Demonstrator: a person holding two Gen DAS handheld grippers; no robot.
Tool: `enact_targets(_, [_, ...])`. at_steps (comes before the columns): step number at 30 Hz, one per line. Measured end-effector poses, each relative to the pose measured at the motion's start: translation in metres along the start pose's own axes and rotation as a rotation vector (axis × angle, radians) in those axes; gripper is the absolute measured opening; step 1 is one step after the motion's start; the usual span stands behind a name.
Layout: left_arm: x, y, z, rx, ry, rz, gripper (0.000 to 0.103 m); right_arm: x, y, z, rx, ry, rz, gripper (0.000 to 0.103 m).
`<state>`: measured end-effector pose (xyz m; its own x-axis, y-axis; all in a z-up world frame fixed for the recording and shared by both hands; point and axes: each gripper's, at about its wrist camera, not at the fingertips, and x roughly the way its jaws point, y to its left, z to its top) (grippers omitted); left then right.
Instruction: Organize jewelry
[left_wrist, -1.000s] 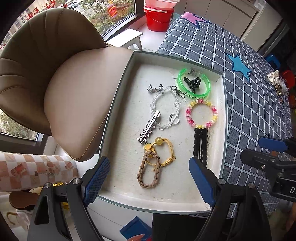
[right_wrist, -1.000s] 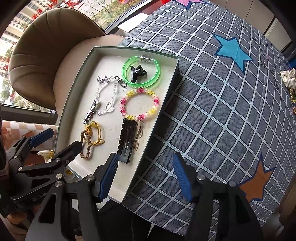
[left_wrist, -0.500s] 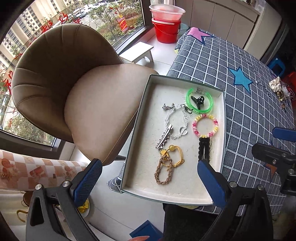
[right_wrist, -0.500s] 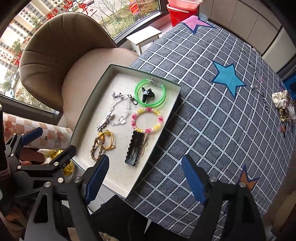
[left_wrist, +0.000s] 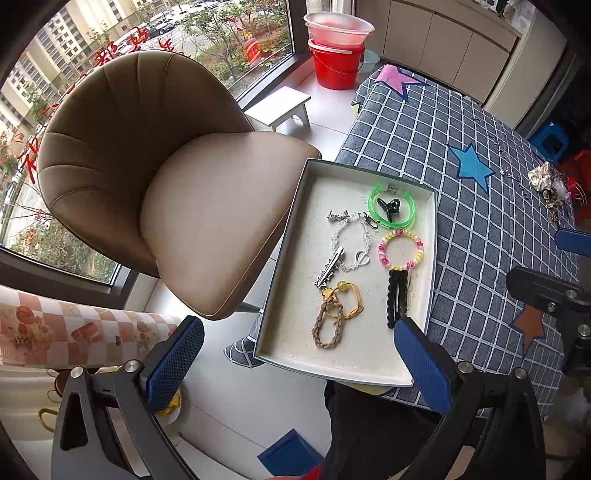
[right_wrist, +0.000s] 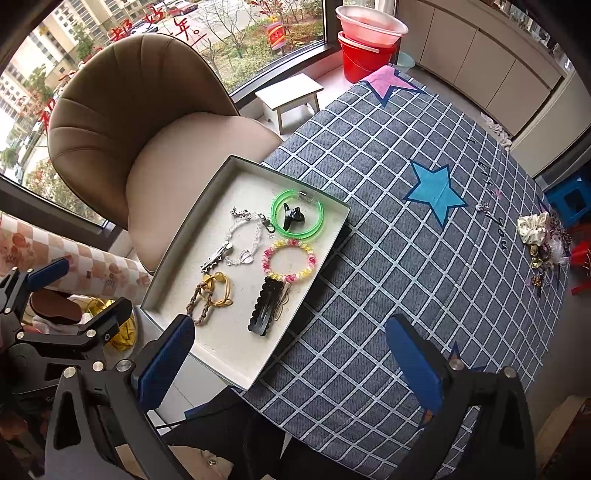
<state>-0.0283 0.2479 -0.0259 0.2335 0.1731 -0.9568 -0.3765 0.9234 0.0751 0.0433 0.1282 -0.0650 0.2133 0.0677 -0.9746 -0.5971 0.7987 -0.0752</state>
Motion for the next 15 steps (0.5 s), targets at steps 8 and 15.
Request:
enact_targets(8, [-0.0071, -0.0048, -0.0039, 0.003, 0.005, 0.0, 0.103, -0.0078, 0.0024, 0.0034, -0.032, -0.019, -0.03, 0.103])
enact_targets(15, [-0.0098, -0.0067, -0.0034, 0.007, 0.002, 0.003, 0.103, -0.0083, 0.0029, 0.0038, -0.03, -0.018, -0.032, 0.103])
